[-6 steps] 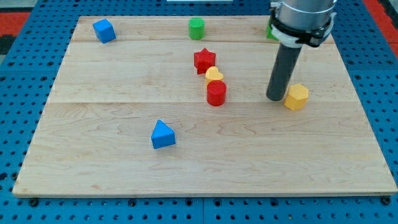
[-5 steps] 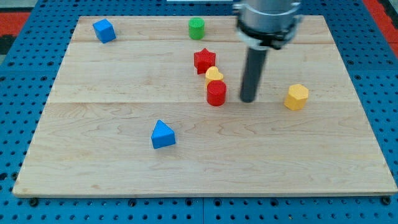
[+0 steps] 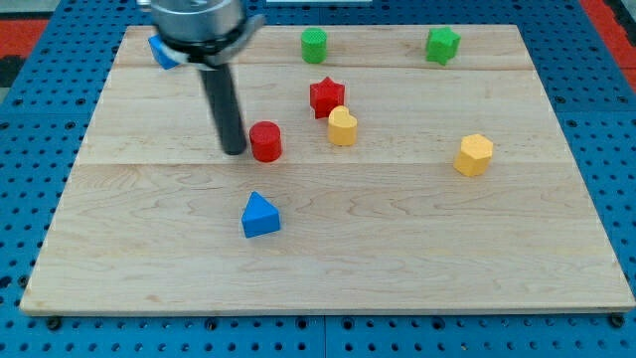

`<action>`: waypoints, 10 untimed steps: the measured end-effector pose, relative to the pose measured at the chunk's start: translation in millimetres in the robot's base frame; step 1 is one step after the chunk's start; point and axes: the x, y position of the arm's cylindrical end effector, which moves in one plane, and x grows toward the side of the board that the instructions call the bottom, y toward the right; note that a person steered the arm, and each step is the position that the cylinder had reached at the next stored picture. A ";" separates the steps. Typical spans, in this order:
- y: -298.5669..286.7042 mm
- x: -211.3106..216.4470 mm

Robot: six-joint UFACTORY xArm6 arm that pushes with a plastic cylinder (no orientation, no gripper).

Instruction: Push the red circle into the yellow heart

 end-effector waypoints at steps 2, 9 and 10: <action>48.3 11.6; 77.9 8.3; 78.1 12.8</action>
